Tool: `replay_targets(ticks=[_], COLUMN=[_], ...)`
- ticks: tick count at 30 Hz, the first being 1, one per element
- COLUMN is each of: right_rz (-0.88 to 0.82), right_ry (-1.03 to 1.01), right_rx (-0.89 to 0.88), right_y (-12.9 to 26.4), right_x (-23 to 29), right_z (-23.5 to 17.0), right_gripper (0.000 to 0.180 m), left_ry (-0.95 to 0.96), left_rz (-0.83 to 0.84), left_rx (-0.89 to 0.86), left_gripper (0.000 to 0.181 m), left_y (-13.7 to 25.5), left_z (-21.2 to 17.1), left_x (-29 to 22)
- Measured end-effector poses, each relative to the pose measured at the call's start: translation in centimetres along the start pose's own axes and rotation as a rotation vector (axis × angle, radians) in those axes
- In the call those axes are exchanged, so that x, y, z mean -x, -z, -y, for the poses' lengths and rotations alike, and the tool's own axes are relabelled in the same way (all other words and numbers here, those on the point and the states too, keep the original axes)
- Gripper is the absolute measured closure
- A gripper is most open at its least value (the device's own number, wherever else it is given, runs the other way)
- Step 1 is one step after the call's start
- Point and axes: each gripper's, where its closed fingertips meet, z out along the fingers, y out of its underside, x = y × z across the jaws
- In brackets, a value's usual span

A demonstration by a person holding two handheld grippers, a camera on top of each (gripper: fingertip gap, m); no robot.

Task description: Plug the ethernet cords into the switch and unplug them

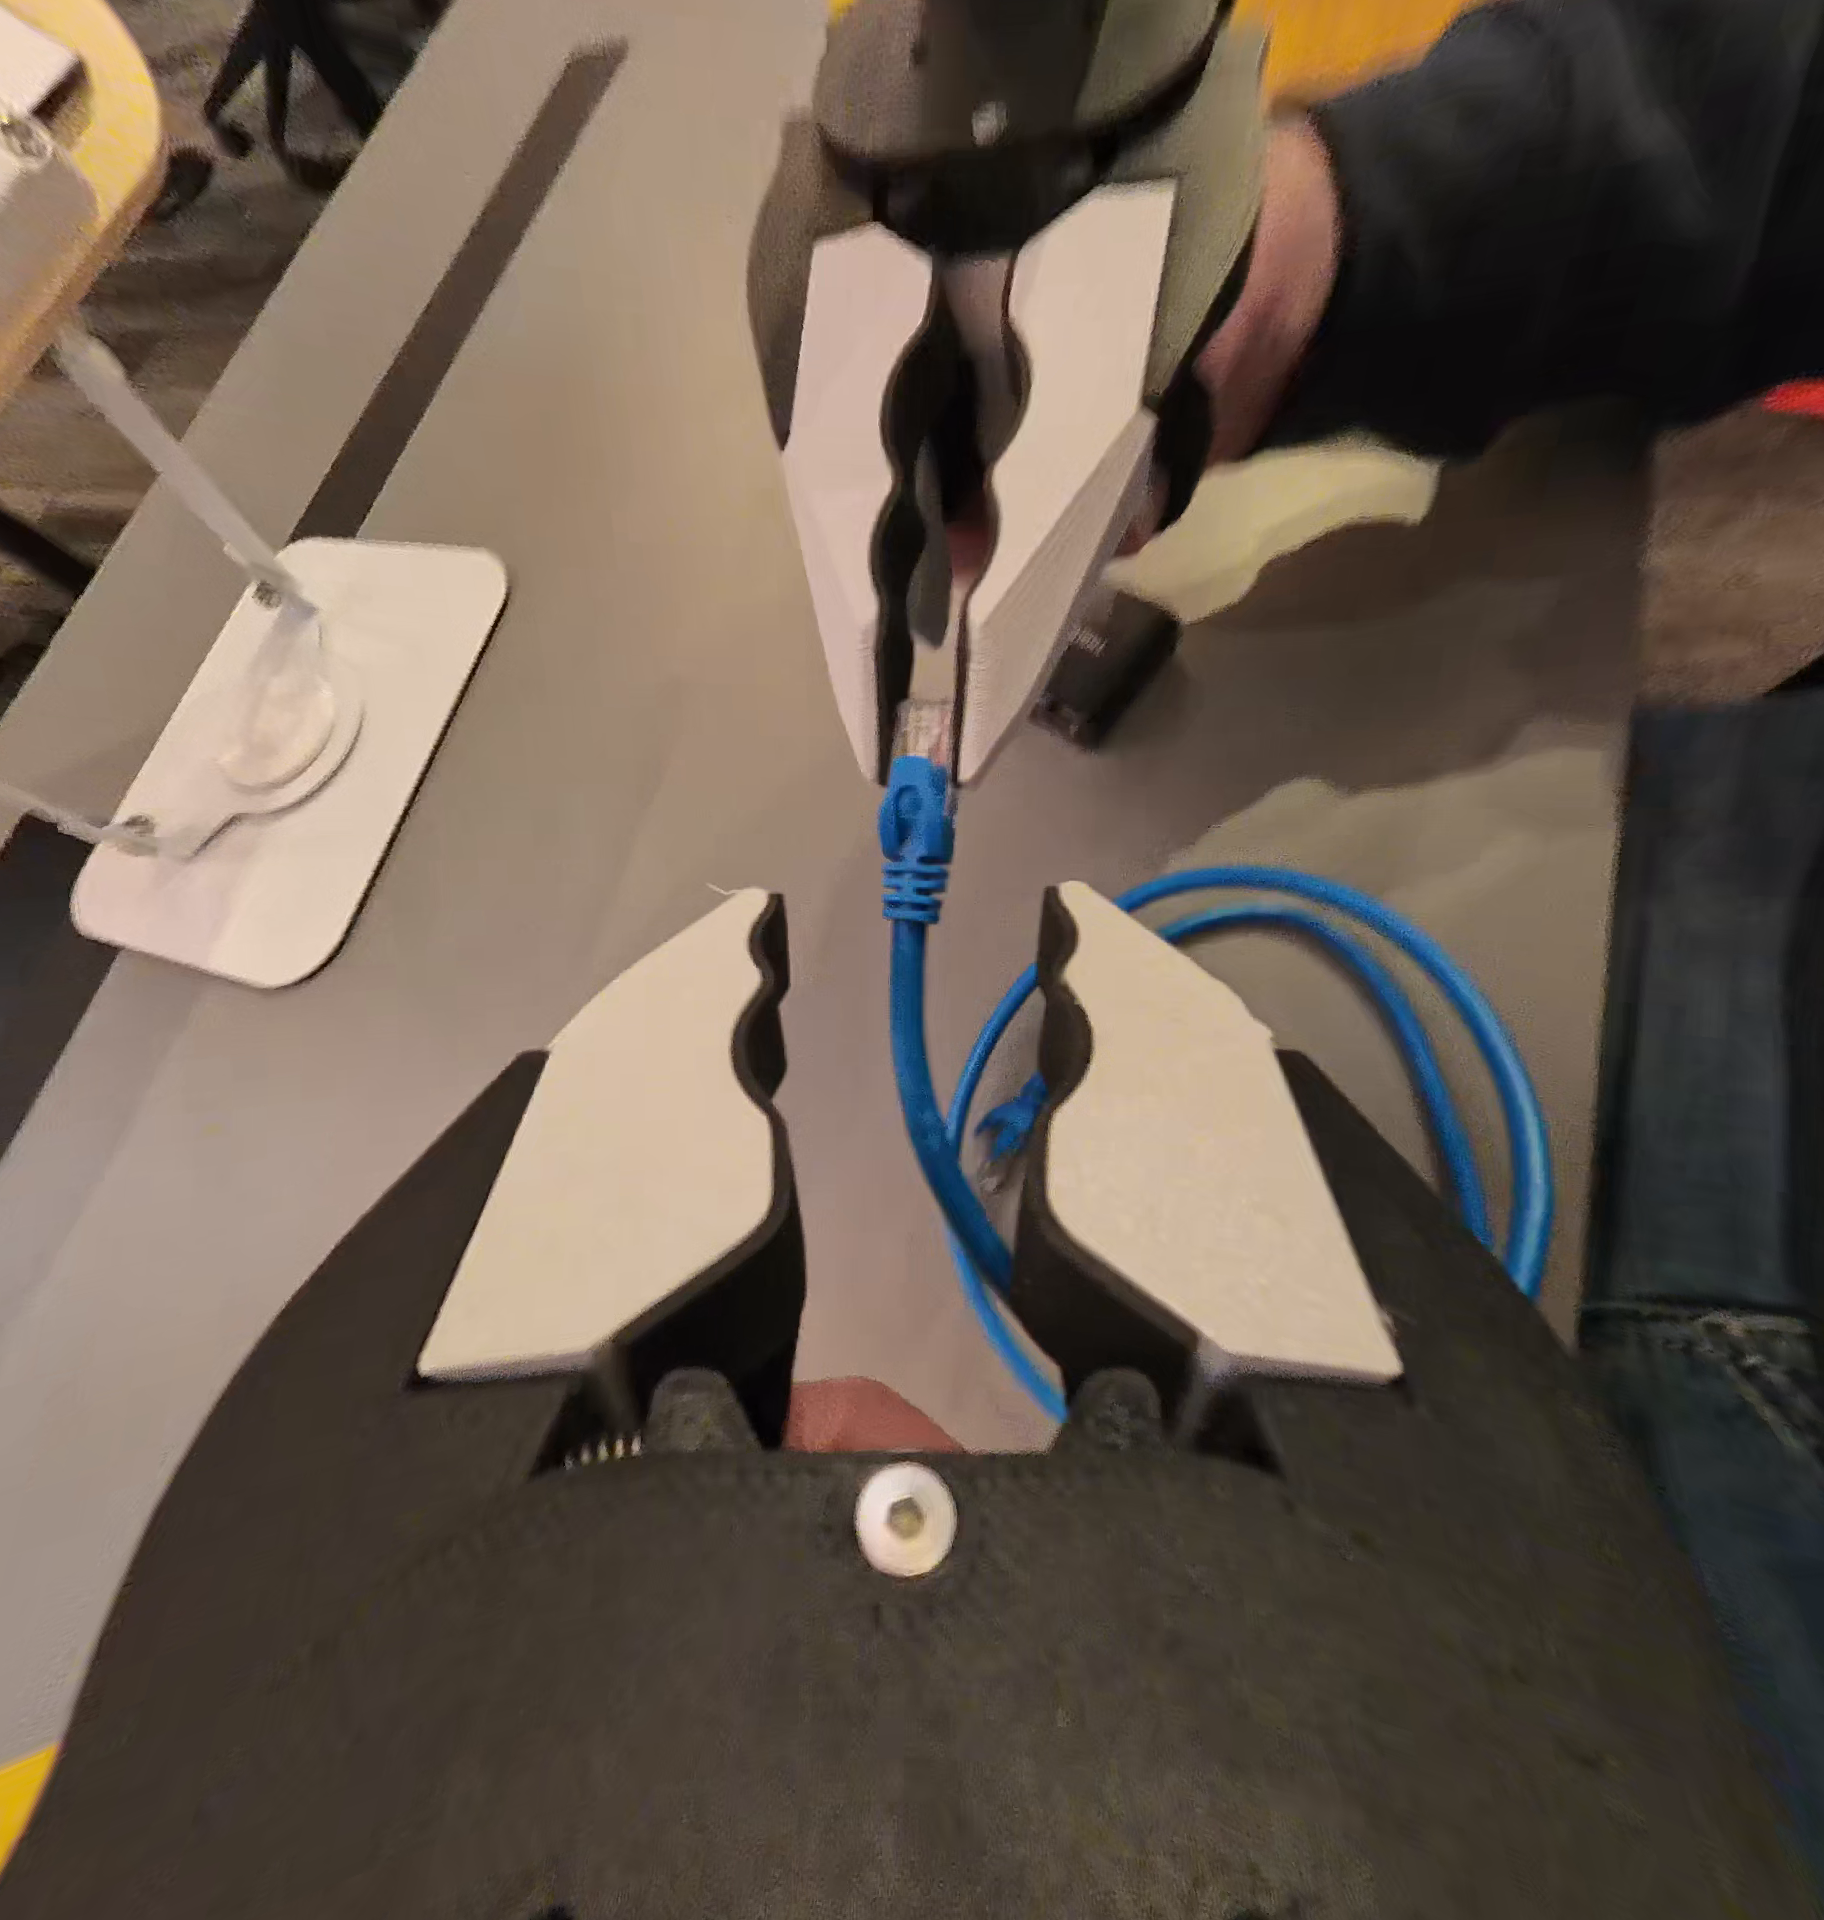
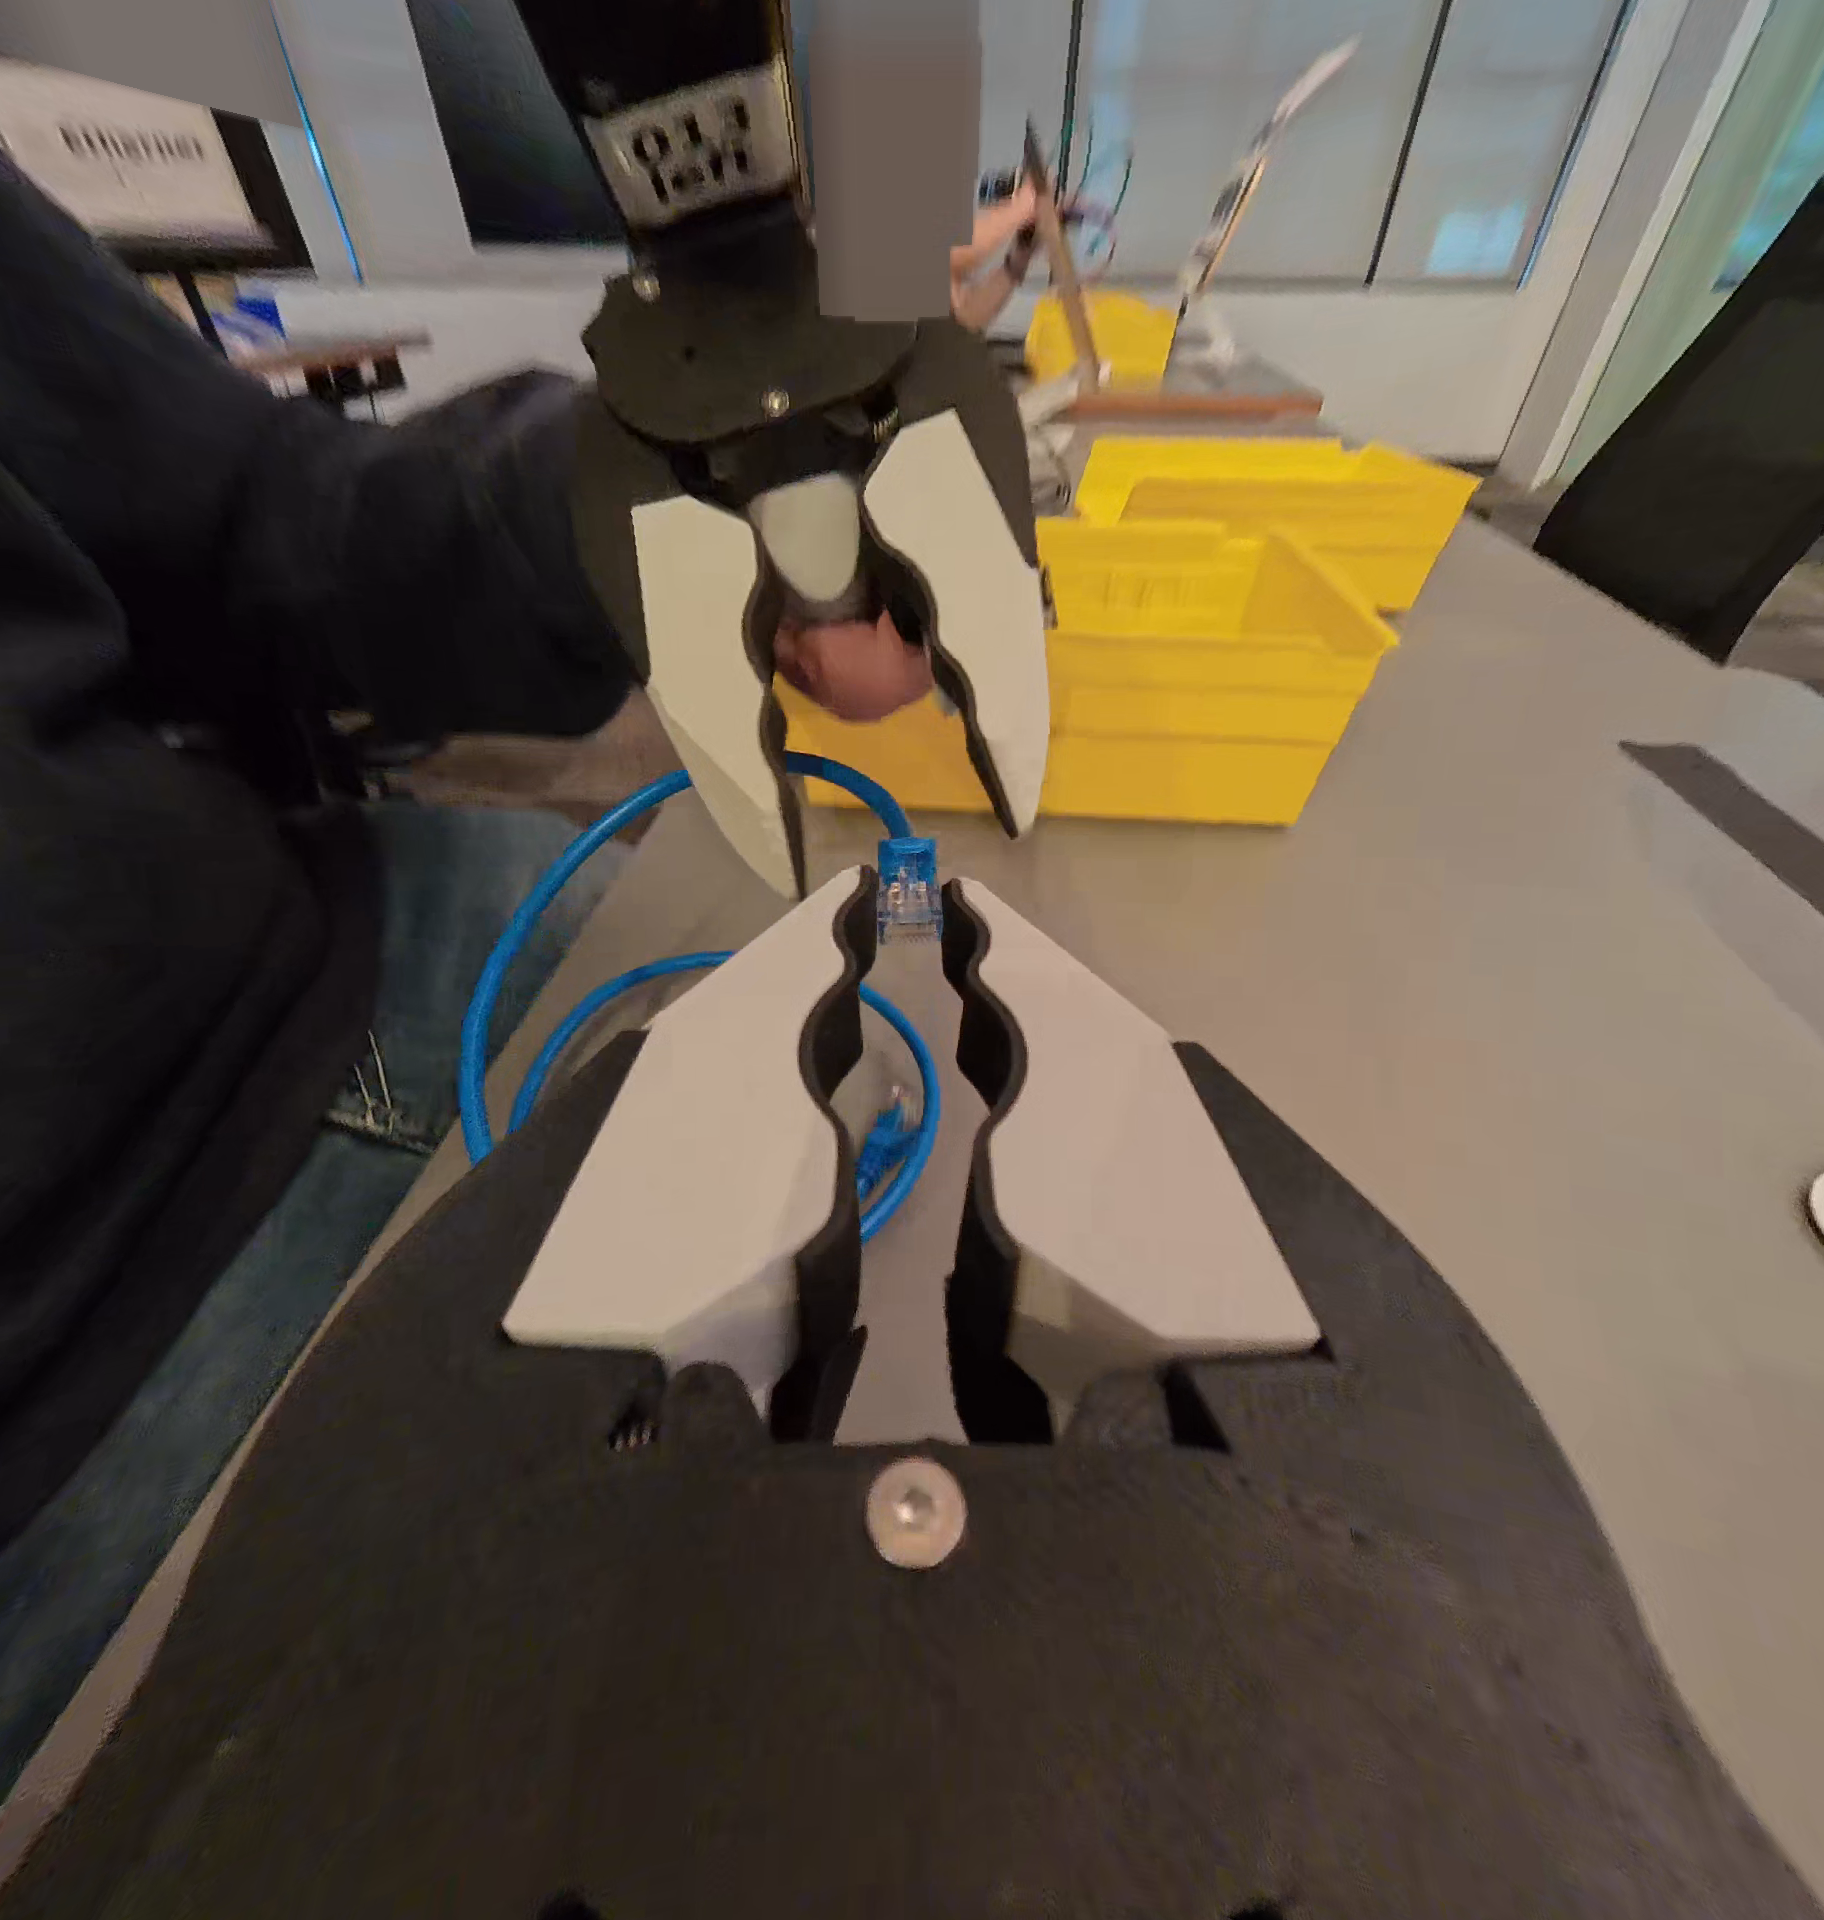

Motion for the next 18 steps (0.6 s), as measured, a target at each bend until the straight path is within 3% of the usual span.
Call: replay_targets(ticks=[3,12,18], right_rz=[0.002,0.01,0.011], right_ry=[0.001,-0.018,-0.024], right_rx=[-0.105,-0.281,-0.331], right_y=[0.6,1.9,2.1], right_x=[0.5,0.8,0.8], right_z=[1.2,3.5,3.9], right_gripper=[0.169,0.169,0.169], left_ry=[0.041,0.229,0.279], left_rz=[-0.036,-0.186,-0.192], left_rx=[-0.062,-0.423,-0.477], left_gripper=[0.132,0.161,0.161], left_y=[0.2,1.2,0.2], left_z=[0.9,5.1,5.3], left_x=[-0.1,-0.3,-0.9])
